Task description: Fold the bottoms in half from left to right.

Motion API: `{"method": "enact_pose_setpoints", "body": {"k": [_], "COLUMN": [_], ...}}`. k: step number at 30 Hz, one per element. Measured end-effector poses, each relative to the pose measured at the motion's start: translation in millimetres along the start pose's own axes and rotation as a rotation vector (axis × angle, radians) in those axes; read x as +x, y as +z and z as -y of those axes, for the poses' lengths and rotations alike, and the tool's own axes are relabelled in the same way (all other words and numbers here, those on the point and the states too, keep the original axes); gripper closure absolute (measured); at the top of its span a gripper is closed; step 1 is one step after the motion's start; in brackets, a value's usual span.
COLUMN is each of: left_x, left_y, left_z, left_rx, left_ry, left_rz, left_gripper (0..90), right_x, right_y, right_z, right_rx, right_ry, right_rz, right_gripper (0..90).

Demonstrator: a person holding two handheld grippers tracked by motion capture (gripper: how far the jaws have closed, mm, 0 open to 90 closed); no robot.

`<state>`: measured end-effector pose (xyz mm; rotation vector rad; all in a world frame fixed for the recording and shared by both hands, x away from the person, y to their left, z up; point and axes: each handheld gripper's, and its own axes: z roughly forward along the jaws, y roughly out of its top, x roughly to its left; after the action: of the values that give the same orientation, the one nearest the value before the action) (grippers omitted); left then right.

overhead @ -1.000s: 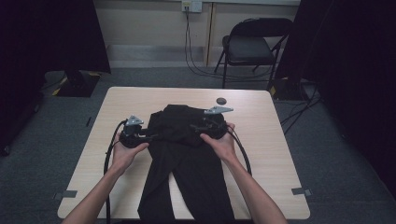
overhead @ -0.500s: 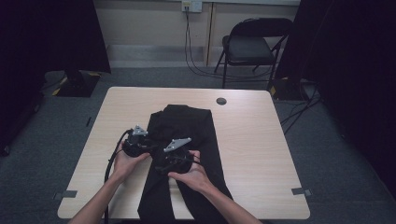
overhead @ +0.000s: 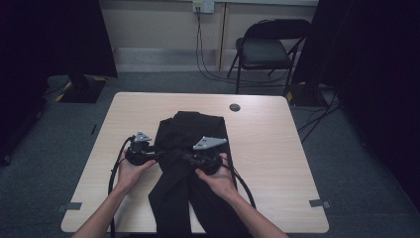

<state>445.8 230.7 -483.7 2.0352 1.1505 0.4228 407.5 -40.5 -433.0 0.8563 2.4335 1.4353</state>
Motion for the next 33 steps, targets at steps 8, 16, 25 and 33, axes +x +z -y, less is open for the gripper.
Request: {"method": "enact_pose_setpoints", "body": {"k": [8, 16, 25, 33], "left_x": [-10.6, -55.4, -62.9, -58.7], "left_y": [-8.2, 0.6, 20.9, 25.4], "left_z": [0.5, -6.3, -1.1, -2.3], "left_rx": [-0.008, -0.007, 0.058, 0.036], "left_ry": [0.013, 0.111, 0.158, 0.147], "left_rz": [0.044, 0.154, 0.12, 0.069], "left_gripper": [53.6, 57.7, 50.2, 49.3], "right_x": [-54.1, -79.2, -81.6, -94.3], "right_y": [-23.2, -10.4, -29.6, -47.6], "right_z": [9.3, 57.5, 64.4, 81.0], "right_rx": [0.002, 0.156, 0.195, 0.239], "right_ry": [0.082, 0.114, 0.074, 0.06], "right_rz": [0.105, 0.158, 0.194, 0.242], "right_gripper": [89.0, 89.0, 89.2, 89.7]}}
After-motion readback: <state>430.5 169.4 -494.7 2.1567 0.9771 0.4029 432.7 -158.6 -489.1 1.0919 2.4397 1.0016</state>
